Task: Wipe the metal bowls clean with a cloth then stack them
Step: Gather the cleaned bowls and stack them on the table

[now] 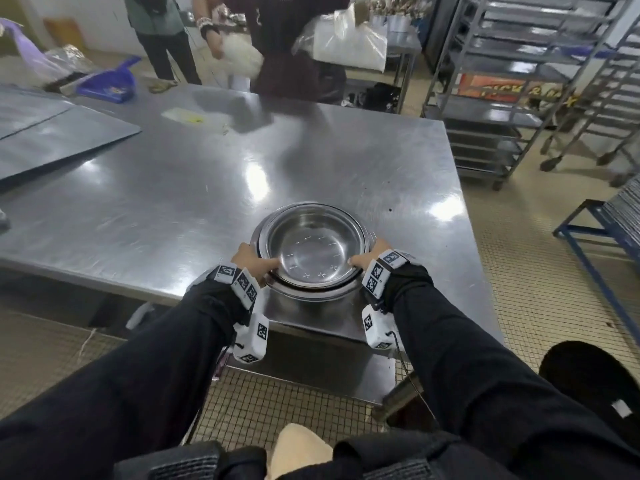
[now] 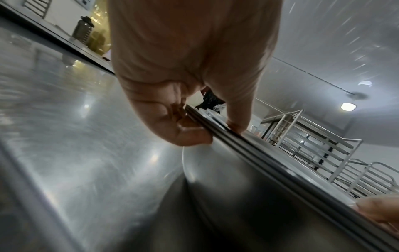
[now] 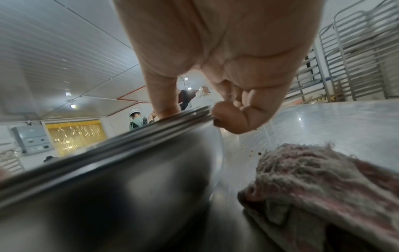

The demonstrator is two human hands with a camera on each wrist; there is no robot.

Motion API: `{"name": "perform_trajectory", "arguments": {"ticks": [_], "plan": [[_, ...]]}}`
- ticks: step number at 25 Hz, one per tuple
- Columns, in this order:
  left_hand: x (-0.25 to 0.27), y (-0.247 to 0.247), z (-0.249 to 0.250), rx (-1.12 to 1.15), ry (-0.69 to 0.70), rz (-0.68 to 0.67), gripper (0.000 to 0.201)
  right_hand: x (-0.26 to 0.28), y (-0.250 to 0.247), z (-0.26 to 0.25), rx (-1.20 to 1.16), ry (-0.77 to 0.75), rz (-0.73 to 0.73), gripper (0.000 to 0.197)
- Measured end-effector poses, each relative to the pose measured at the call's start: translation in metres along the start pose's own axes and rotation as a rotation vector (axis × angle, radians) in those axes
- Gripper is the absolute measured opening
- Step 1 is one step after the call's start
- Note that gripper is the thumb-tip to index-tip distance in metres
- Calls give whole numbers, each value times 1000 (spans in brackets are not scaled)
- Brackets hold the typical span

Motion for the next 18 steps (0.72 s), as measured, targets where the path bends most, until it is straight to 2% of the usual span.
{"name": "perform_trajectory", "arguments": {"ticks": [2, 4, 8, 13, 15, 18], "plan": [[4, 6, -13, 36, -27, 40, 70, 8, -4, 7, 29, -32, -24, 68], [16, 12, -25, 29, -69, 79, 75, 14, -5, 12, 46, -83, -53, 76], [41, 21, -44, 33, -93, 176, 63, 18, 9, 20, 2, -112, -60, 89], [73, 29, -74, 95, -140, 239, 82, 35, 11, 35, 66, -183, -98, 82], [85, 30, -87, 101, -146, 238, 81, 44, 15, 38, 59, -234, -90, 76], [103, 29, -101, 115, -137, 244, 73, 55, 27, 47, -38, -246, -110, 80]]}}
Point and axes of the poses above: each hand's wrist, its own x-axis away from the middle knuckle, its own y-axis out of the palm, z = x × y, the point moved 2 cm from there along -x, towards the middle knuckle, and after that the axes turned 7 degrees about -y, right-handed, at the moved point
